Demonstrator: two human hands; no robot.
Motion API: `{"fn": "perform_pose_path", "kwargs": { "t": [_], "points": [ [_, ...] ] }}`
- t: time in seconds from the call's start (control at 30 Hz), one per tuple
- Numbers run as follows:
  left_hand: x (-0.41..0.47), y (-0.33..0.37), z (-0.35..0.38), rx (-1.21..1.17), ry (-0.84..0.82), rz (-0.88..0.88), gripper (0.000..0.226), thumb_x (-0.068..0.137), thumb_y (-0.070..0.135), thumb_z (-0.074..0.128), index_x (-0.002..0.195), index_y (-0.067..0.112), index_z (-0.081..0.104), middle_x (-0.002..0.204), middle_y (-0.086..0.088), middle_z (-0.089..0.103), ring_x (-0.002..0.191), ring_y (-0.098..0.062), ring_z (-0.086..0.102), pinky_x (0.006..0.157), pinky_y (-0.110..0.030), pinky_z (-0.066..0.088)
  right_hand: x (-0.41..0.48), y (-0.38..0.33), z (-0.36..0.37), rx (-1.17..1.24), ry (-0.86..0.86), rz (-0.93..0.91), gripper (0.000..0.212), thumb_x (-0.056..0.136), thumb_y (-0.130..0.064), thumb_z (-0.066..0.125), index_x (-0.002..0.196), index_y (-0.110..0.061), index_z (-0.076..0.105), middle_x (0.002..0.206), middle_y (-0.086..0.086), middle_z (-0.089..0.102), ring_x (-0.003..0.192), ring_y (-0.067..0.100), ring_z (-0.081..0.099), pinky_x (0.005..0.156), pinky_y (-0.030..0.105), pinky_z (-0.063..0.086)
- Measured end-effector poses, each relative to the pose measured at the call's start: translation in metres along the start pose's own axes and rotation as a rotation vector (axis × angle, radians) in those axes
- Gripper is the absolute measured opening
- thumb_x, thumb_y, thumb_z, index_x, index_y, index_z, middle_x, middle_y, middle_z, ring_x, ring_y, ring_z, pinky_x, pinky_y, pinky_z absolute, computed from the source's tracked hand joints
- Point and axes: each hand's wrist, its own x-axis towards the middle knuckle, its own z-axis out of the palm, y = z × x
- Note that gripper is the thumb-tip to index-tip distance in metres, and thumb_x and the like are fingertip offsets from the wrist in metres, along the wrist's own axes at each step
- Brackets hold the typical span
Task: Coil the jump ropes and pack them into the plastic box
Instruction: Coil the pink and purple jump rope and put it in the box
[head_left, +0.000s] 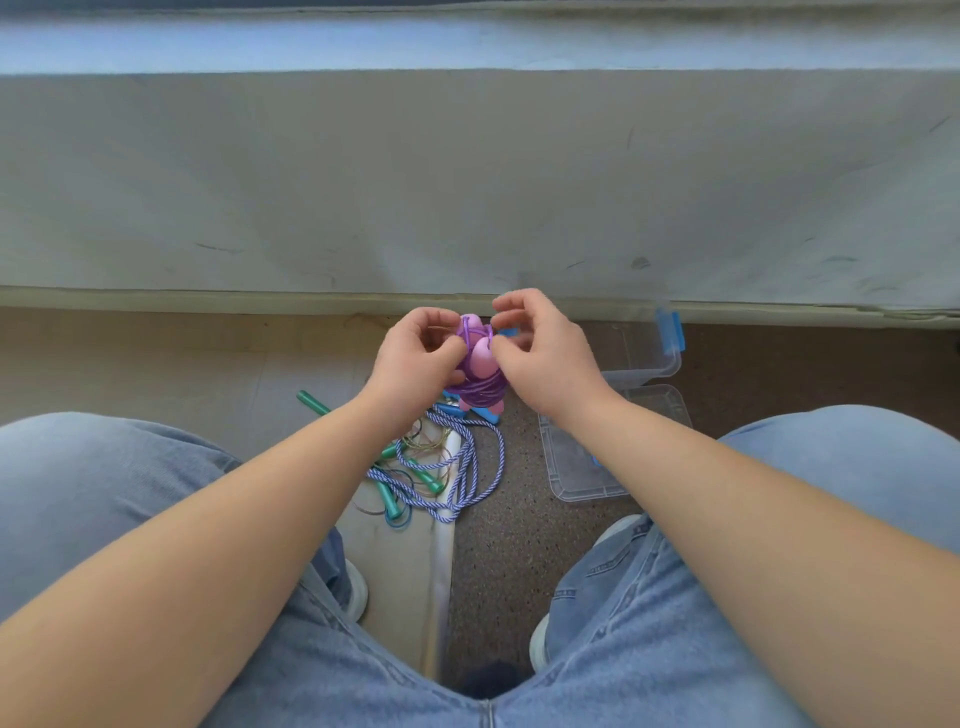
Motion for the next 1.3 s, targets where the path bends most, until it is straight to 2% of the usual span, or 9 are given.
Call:
{"fn": "perform_pose_path", "kwargs": {
  "t": [0.07, 0.17, 0.33, 0.53, 0.7, 0.87, 1.0, 1.17, 1.3],
  "points": [
    [-0.003, 0.002, 0.006, 0.0, -0.05, 0.015, 0.02, 0.089, -0.002, 0.051, 0.095, 0.017, 0.056, 0.084, -0.004, 0.065, 0.071, -0.014, 0.064, 0.064, -0.031, 0.058, -0.002, -0.001, 0.002, -0.05, -0.12, -0.08, 0.056, 0.077, -0.017, 0.067, 0.132, -0.024, 0.055, 0.123, 0.0, 0.054, 0.095, 0.006, 0.055, 0.087, 0.019, 0.042],
    [-0.005, 0.004, 0.01, 0.006, -0.076, 0.034, 0.023, 0.089, -0.002, 0.042, 0.09, 0.02, 0.05, 0.083, -0.002, 0.062, 0.073, -0.014, 0.063, 0.063, -0.03, 0.054, -0.001, 0.002, 0.001, -0.233, -0.257, -0.12, 0.075, 0.069, -0.031, 0.073, 0.138, -0.041, 0.047, 0.132, -0.01, 0.053, 0.122, 0.018, 0.046, 0.1, 0.039, 0.04],
    [-0.003, 0.003, 0.006, -0.005, -0.09, 0.005, 0.022, 0.089, 0.001, 0.036, 0.089, 0.022, 0.043, 0.077, -0.003, 0.049, 0.069, -0.018, 0.049, 0.066, -0.033, 0.046, 0.003, 0.008, -0.002, -0.195, -0.336, -0.143, 0.07, 0.071, -0.029, 0.082, 0.132, -0.036, 0.047, 0.119, -0.001, 0.056, 0.102, 0.015, 0.058, 0.089, 0.026, 0.047],
    [-0.006, 0.004, 0.005, 0.036, -0.159, -0.009, 0.017, 0.076, 0.01, 0.036, 0.088, 0.021, 0.04, 0.07, 0.0, 0.041, 0.057, -0.013, 0.037, 0.055, -0.028, 0.034, 0.004, 0.019, -0.002, -0.452, -0.318, -0.149, 0.06, 0.07, -0.036, 0.075, 0.121, -0.034, 0.041, 0.105, -0.003, 0.046, 0.099, 0.025, 0.053, 0.087, 0.042, 0.049],
    [-0.006, 0.006, 0.003, 0.107, -0.192, -0.051, 0.029, 0.089, -0.003, 0.041, 0.092, 0.02, 0.058, 0.074, 0.002, 0.059, 0.054, -0.007, 0.053, 0.054, -0.023, 0.043, -0.004, 0.02, 0.001, -0.464, -0.336, -0.221, 0.056, 0.069, -0.035, 0.067, 0.119, -0.027, 0.042, 0.104, -0.003, 0.05, 0.097, 0.026, 0.049, 0.084, 0.045, 0.049],
    [-0.001, 0.02, -0.005, -0.097, -0.38, -0.283, 0.032, 0.083, -0.002, 0.035, 0.096, 0.018, 0.056, 0.067, 0.003, 0.05, 0.044, -0.008, 0.024, 0.042, -0.018, 0.016, -0.003, 0.018, 0.001, -0.58, -0.248, -0.195, 0.046, 0.074, -0.036, 0.063, 0.112, -0.032, 0.038, 0.104, -0.004, 0.051, 0.095, 0.026, 0.05, 0.081, 0.048, 0.051],
    [-0.004, 0.021, -0.009, 0.227, -0.525, -0.081, 0.023, 0.082, 0.005, 0.064, 0.088, 0.019, 0.046, 0.064, 0.008, 0.04, 0.049, -0.008, 0.03, 0.043, -0.018, 0.029, -0.002, 0.016, 0.001, -0.609, -0.27, -0.152, 0.037, 0.075, -0.041, 0.059, 0.105, -0.034, 0.039, 0.102, -0.005, 0.053, 0.096, 0.028, 0.053, 0.078, 0.045, 0.053],
    [-0.006, 0.009, -0.001, 0.467, -0.384, 0.134, 0.048, 0.076, 0.011, 0.077, 0.068, 0.022, 0.032, 0.055, 0.014, 0.034, 0.054, -0.011, 0.027, 0.053, -0.026, 0.028, 0.0, 0.022, -0.002, -0.743, -0.303, -0.111, 0.037, 0.078, -0.046, 0.061, 0.103, -0.03, 0.038, 0.095, -0.001, 0.05, 0.092, 0.03, 0.052, 0.074, 0.041, 0.051],
    [-0.007, 0.012, 0.004, 0.659, -0.308, 0.205, 0.055, 0.073, 0.023, 0.082, 0.059, 0.021, 0.029, 0.047, 0.011, 0.032, 0.05, -0.011, 0.025, 0.047, -0.022, 0.024, -0.002, 0.021, 0.0, -0.813, -0.335, -0.043, 0.031, 0.083, -0.043, 0.055, 0.102, -0.028, 0.036, 0.096, 0.002, 0.049, 0.091, 0.031, 0.048, 0.075, 0.043, 0.05]
  ]
}}
